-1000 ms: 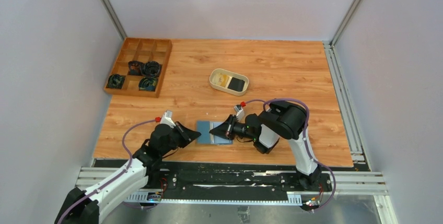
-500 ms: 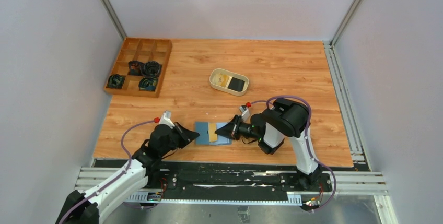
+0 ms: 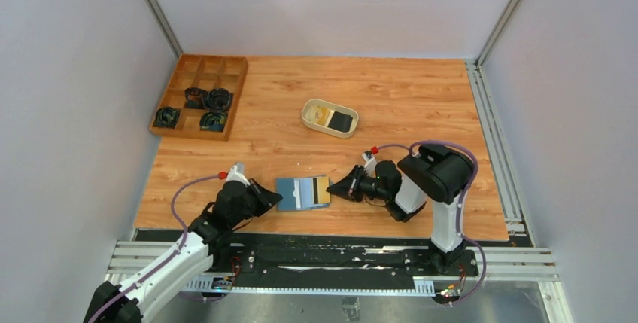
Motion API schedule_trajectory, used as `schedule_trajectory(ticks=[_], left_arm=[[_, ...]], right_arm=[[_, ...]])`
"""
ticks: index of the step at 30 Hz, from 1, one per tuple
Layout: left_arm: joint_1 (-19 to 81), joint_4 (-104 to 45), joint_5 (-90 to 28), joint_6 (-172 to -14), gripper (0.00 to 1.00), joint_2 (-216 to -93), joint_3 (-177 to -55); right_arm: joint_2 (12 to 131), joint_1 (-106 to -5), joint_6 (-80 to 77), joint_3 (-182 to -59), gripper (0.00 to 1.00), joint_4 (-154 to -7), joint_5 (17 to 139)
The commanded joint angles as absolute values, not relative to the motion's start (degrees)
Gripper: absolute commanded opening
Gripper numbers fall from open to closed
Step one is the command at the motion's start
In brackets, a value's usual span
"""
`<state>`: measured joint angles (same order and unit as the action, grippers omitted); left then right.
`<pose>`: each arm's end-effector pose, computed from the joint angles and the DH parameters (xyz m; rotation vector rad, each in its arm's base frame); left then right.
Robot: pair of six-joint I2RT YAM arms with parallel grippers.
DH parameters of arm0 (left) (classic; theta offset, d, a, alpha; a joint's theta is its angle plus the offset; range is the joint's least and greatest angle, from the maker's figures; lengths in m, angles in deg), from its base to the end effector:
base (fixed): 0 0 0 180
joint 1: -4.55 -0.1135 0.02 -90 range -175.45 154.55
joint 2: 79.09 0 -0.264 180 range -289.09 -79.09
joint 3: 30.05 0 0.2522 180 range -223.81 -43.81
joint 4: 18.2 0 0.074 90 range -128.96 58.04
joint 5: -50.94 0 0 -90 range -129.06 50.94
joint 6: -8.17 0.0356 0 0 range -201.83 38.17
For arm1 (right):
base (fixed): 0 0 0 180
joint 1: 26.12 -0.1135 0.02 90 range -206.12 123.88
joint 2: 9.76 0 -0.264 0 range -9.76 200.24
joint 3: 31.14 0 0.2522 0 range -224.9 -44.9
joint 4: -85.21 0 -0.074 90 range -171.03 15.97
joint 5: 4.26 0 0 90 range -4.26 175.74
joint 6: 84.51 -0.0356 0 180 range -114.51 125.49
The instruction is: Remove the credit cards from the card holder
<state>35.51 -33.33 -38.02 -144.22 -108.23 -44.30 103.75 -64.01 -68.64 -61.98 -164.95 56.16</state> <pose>0.1095 -0.0664 0.1224 -0.6000 2.1761 -0.9617 0.1944 0.1735 0.0827 0.2345 2.1737 1.7387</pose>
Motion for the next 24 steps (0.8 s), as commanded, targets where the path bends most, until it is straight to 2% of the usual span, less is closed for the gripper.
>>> schedule_trajectory(ticks=[1, 3, 7, 11, 24], left_arm=[[35.12, -38.41, -41.53, -141.26, 0.0, -108.71, -45.64], [35.13, -40.07, -42.49, -139.56, 0.0, -109.15, -47.17], [35.05, -41.95, -43.81, -137.56, 0.0, -110.41, -48.99], [34.99, -40.39, -43.01, -137.38, 0.0, -112.66, -49.29], [35.05, -41.91, -41.32, -132.85, 0.0, -115.74, -52.81]], right_arm=[[96.28, -62.68, -62.72, -61.94, 0.0, -149.11, 57.11], [90.04, -62.67, -59.94, -64.0, 0.0, -139.42, 58.45], [75.75, -62.77, -49.79, -74.05, 0.0, -110.36, 65.63], [69.46, -62.56, -43.14, -85.56, 0.0, -90.79, 74.63], [83.39, -58.41, -42.39, -115.19, 0.0, -77.4, 79.9]])
